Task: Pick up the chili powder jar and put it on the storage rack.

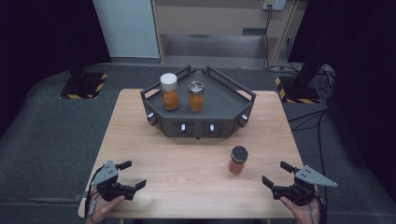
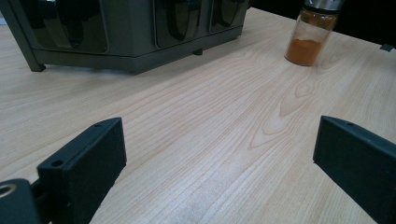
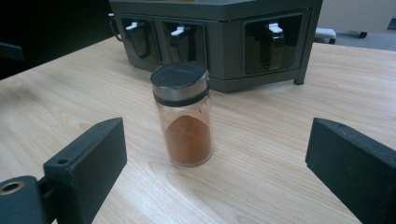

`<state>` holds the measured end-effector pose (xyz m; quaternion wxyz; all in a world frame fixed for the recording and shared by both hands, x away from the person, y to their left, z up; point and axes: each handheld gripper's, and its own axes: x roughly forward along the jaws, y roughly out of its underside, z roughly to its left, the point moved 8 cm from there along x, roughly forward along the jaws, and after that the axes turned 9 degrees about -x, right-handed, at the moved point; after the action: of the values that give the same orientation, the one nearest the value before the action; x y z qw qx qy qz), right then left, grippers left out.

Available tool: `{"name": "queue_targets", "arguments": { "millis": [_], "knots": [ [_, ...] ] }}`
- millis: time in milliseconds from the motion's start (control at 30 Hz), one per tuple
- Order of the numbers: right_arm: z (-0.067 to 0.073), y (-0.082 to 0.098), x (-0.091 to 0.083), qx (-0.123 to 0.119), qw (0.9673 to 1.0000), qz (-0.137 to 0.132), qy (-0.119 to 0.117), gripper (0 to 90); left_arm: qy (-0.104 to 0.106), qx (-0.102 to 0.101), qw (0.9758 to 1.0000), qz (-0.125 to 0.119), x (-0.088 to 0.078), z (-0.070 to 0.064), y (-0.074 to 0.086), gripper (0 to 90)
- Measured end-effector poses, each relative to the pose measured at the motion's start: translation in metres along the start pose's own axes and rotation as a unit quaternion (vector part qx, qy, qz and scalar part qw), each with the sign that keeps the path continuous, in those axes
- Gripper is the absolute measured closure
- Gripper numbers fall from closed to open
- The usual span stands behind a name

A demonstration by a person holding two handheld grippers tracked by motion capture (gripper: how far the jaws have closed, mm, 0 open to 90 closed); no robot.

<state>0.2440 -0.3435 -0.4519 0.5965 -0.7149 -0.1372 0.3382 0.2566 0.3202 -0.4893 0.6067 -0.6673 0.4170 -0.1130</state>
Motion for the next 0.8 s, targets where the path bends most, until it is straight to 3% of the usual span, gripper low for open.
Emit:
{"name": "queue_targets", "arguments": {
  "millis": [400,800],
  "knots": [
    [0.002,-0.01,0.008,0.001,0.9998,0.004,-0.02,6.6,-0.001,0.0,1.0,0.002,0.0,0.0,0.0,1.7],
    [0.004,-0.029,0.034,-0.015,0.9988,0.018,-0.043,6.6,-0.003,-0.001,1.0,0.003,0.0,0.0,0.0,1.7]
  ]
}}
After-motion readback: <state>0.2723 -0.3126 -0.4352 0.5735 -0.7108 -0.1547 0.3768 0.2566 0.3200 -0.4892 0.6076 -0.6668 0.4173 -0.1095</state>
